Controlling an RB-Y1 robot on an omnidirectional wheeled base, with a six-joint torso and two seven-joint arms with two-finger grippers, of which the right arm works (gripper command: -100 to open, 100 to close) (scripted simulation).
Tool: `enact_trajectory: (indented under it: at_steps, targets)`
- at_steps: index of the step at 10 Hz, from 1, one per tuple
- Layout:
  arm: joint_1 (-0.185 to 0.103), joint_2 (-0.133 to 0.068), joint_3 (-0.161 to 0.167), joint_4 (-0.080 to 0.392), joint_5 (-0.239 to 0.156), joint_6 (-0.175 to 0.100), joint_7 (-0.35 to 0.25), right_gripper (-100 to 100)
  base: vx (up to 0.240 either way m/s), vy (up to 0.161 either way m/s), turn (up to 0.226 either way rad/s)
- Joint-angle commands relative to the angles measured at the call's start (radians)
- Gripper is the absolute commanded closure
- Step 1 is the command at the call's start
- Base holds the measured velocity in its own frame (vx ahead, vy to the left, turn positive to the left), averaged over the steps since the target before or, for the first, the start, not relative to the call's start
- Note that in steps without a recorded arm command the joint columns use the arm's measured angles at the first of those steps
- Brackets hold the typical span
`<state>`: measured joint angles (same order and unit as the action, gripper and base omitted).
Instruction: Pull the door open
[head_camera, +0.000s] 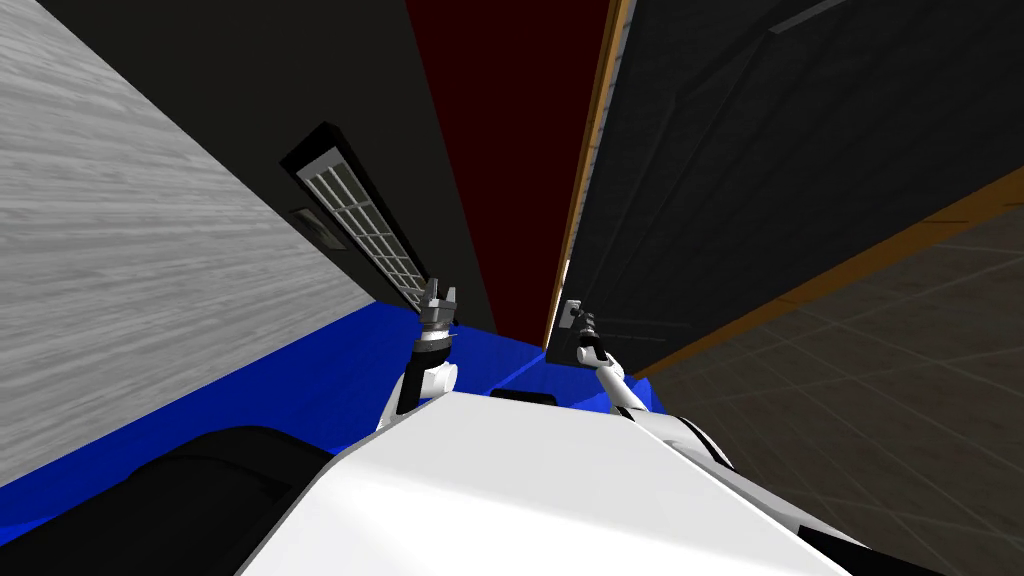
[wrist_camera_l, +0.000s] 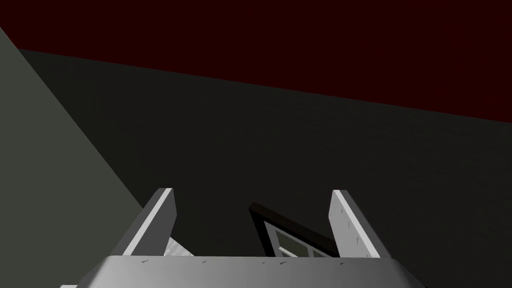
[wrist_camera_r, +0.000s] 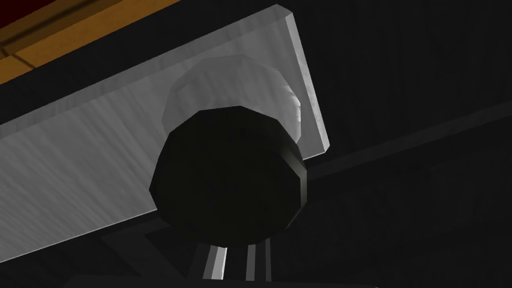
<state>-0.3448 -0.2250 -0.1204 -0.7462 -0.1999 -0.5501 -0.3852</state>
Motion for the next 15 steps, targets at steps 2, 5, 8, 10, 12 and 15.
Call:
enact_trajectory:
  at_steps: [2,5,8,10,12,15]
  targets:
    - [-0.017,0.003,0.01,-0.007,-0.037,-0.009,-0.062,100,-0.064,-0.05,0.139]
    - [-0.018,0.004,0.007,-0.006,-0.116,0.002,-0.155,100,-0.069,-0.049,0.155]
    - [0.003,0.016,0.001,-0.021,-0.152,0.03,-0.215,-100,-0.093,-0.047,0.069]
    - [0.001,0.028,0.002,-0.026,-0.179,0.036,-0.262,-100,-0.111,-0.021,0.06]
    - [-0.002,0.042,0.003,-0.032,-0.211,0.042,-0.316,-100,-0.088,-0.043,0.062]
    - [-0.006,0.065,0.006,-0.041,-0.262,0.053,-0.401,-100,-0.102,-0.046,0.078]
